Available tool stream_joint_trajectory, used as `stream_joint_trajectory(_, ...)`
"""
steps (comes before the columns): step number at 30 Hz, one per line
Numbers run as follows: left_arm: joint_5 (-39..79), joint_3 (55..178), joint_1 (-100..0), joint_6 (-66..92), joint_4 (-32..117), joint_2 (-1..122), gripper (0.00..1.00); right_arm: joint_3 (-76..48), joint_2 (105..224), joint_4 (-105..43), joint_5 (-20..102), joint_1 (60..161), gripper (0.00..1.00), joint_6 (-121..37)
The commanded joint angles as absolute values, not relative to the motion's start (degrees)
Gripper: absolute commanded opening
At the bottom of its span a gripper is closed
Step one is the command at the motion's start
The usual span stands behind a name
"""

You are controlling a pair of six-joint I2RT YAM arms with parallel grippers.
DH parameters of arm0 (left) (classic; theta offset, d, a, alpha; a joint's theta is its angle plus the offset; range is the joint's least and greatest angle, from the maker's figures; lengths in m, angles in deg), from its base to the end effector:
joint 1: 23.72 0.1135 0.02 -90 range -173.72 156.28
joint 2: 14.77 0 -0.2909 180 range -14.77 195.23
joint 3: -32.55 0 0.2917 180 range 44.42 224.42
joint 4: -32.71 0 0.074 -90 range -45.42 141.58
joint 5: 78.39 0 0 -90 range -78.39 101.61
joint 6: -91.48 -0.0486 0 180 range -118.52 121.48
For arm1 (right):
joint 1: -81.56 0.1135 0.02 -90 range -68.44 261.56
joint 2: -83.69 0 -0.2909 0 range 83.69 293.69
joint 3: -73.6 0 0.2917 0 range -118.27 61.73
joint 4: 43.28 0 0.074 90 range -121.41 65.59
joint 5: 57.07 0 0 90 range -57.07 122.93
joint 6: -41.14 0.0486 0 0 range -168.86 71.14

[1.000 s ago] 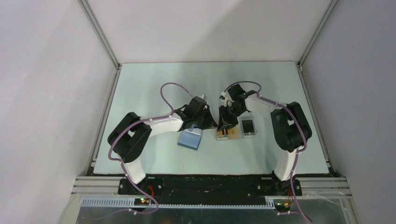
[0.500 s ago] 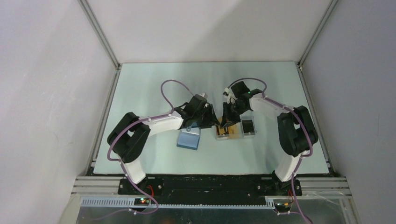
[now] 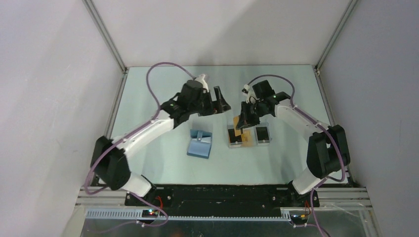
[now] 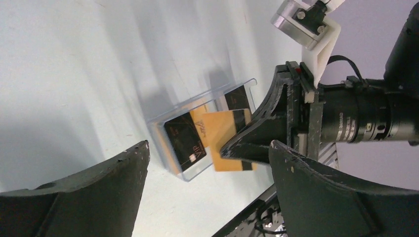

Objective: Put the credit cards into the card holder
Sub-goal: Pick up the credit card from the storage box.

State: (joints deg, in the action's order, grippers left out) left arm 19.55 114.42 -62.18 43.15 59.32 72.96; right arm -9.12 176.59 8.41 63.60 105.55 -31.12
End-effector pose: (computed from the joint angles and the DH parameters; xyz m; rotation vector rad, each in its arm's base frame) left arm 0.3104 -0.2551 0.3088 0.0231 2.2907 -0.9304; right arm 0.3338 0.1757 0.2503 -0.3351 2.7075 0.9403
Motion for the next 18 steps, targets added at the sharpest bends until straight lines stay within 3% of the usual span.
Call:
stream_joint_trajectory(1, 17.5, 111.2, -59.4, 37.1, 66.1, 62.0, 0.94, -10.9, 171.2, 9.5, 64.0, 107.5, 0.0, -32.8)
stream_joint_trajectory(7, 17.1, 97.8, -57.4, 36.7, 71.3, 48.2, 0.89, -11.0, 171.0, 8.5, 65.4, 113.6, 0.0, -32.9)
stream_joint_trajectory(9, 17.6, 93.4, -57.2, 37.9, 72.0, 44.0, 0.83, -11.1, 171.7, 7.9, 65.8, 116.3, 0.0, -33.1)
stream_joint_trajectory(12, 18.9, 88.6, -57.0, 39.3, 72.5, 40.0, 0.64, -11.0, 172.9, 7.4, 66.6, 120.5, 0.0, -33.7)
stream_joint_trajectory(18, 21.0, 82.6, -56.7, 40.2, 72.8, 38.5, 0.43, -11.6, 177.3, 8.8, 69.6, 125.3, 0.0, -36.4)
